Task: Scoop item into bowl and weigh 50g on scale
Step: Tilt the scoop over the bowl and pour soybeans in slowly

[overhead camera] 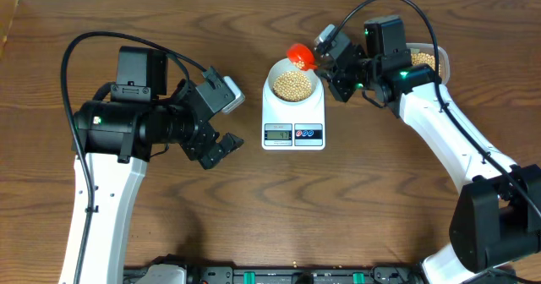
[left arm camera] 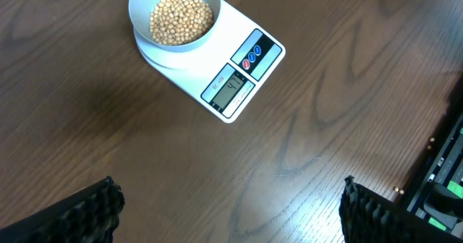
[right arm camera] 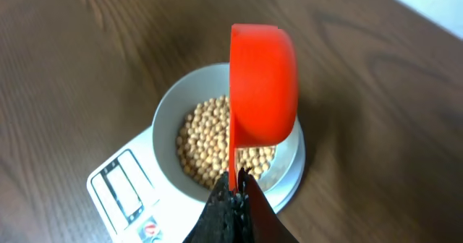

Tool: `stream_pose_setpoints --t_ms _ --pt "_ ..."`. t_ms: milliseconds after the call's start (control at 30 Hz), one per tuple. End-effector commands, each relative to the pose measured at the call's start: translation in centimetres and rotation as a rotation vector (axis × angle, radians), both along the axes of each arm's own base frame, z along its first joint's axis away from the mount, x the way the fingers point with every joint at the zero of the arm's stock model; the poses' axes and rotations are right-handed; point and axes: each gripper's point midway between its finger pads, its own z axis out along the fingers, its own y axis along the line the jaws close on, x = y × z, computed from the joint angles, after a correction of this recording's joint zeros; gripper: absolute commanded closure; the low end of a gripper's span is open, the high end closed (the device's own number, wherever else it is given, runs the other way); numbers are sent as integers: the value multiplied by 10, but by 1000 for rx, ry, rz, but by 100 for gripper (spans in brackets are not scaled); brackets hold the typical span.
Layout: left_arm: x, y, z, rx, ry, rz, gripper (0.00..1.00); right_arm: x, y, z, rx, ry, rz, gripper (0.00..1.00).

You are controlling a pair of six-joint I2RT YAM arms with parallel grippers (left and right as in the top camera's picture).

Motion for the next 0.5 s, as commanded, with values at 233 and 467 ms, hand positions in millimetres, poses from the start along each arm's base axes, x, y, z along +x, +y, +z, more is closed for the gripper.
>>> stream_pose_setpoints --t_ms 233,467 --pt "2 -1 8 -16 -13 7 2 -15 8 10 -20 -32 79 99" --pt "2 -1 8 -17 -14 7 2 -1 -3 8 -109 -93 17 99"
